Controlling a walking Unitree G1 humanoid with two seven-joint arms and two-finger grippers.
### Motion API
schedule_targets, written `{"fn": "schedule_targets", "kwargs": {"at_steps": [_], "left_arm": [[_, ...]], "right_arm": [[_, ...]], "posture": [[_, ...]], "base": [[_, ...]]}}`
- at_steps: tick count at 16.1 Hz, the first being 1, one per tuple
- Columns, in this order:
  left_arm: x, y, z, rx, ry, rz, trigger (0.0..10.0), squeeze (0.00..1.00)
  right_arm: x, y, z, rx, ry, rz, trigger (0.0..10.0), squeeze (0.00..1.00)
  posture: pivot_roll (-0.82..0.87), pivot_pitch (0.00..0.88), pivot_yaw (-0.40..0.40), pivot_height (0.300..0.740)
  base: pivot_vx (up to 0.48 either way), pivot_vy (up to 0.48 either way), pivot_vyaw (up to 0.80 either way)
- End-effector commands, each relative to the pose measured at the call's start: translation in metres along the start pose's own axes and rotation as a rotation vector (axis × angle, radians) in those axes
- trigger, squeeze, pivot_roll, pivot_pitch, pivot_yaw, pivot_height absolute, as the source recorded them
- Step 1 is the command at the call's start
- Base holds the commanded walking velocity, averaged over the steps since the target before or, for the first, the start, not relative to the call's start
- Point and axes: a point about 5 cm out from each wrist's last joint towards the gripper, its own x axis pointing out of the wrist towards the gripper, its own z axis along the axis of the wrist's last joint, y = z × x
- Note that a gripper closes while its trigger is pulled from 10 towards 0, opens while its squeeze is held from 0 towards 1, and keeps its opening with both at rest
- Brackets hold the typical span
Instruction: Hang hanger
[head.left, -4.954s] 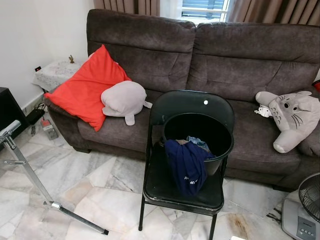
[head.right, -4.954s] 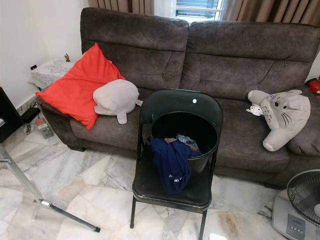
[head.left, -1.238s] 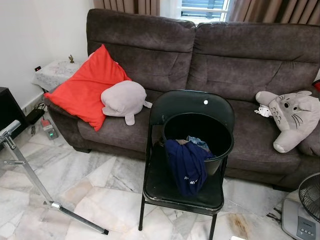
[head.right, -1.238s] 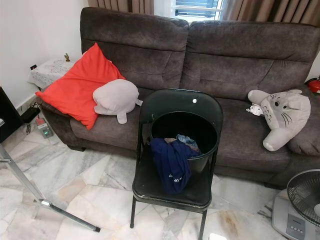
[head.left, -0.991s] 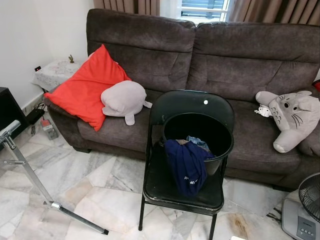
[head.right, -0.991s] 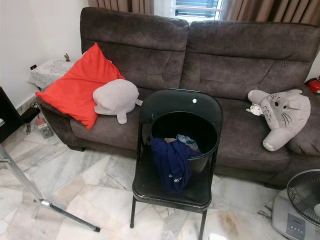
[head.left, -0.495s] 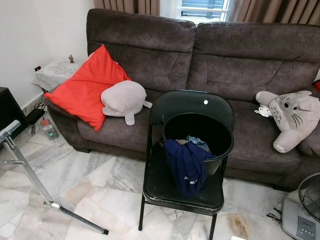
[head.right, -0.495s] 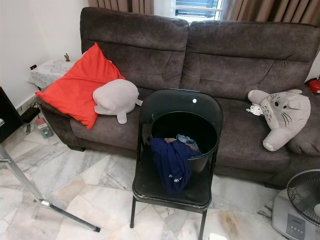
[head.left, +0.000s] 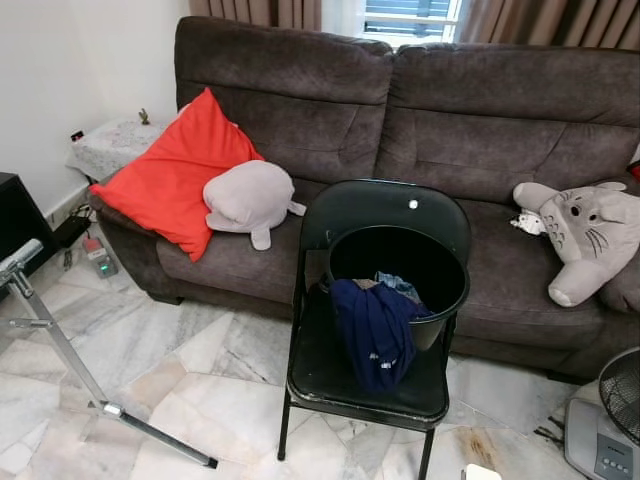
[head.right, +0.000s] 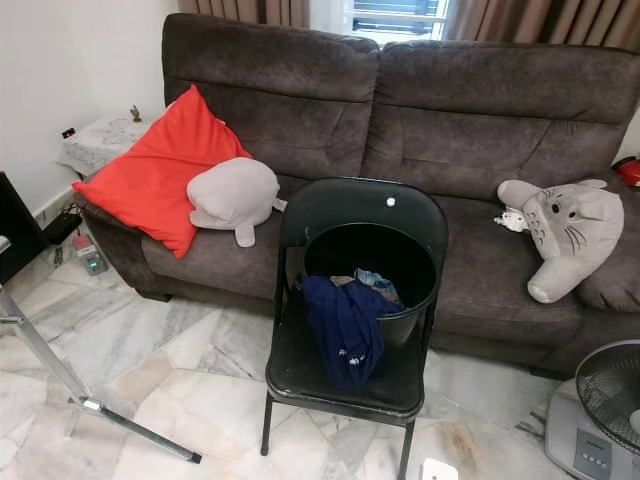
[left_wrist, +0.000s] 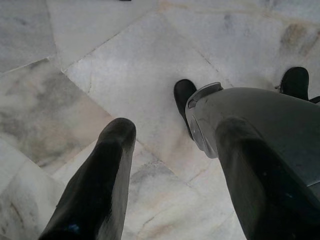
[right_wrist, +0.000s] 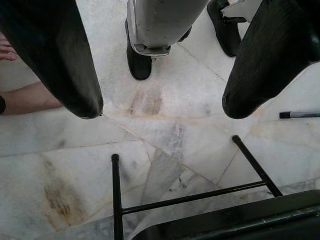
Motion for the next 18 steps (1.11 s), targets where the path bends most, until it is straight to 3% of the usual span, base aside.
{"fn": "schedule_targets", "kwargs": {"at_steps": [1, 5, 14, 18], "left_arm": [[-0.0005, 0.0018, -0.0018, -0.013, 0.004, 0.008, 10.0, 0.0], [-0.0003, 0.0009, -0.0013, -0.018, 0.005, 0.0, 10.0, 0.0], [-0.0002, 0.0009, -0.0013, -0.01, 0.012, -0.009, 10.0, 0.0], [-0.0003, 0.0007, -0.002, 0.001, 0.018, -0.013, 10.0, 0.0]], "right_arm": [[-0.0002, 0.0002, -0.0013, 0.005, 0.0, 0.0, 10.0, 0.0], [-0.0001, 0.0013, -0.0007, 0.001, -0.003, 0.005, 10.0, 0.0], [-0.0002, 0.0014, 0.0006, -0.033, -0.018, 0.003, 10.0, 0.0], [-0.0005, -0.001, 0.0033, -0.035, -0.049, -0.018, 10.0, 0.0]], "posture": [[-0.02, 0.0, -0.016, 0.74], [-0.02, 0.0, -0.015, 0.74], [-0.03, 0.0, -0.014, 0.74], [-0.03, 0.003, -0.016, 0.74]], "base": [[0.0, 0.0, 0.0], [0.0, 0.0, 0.0], [0.325, 0.0, 0.13], [0.0, 0.0, 0.0]]}}
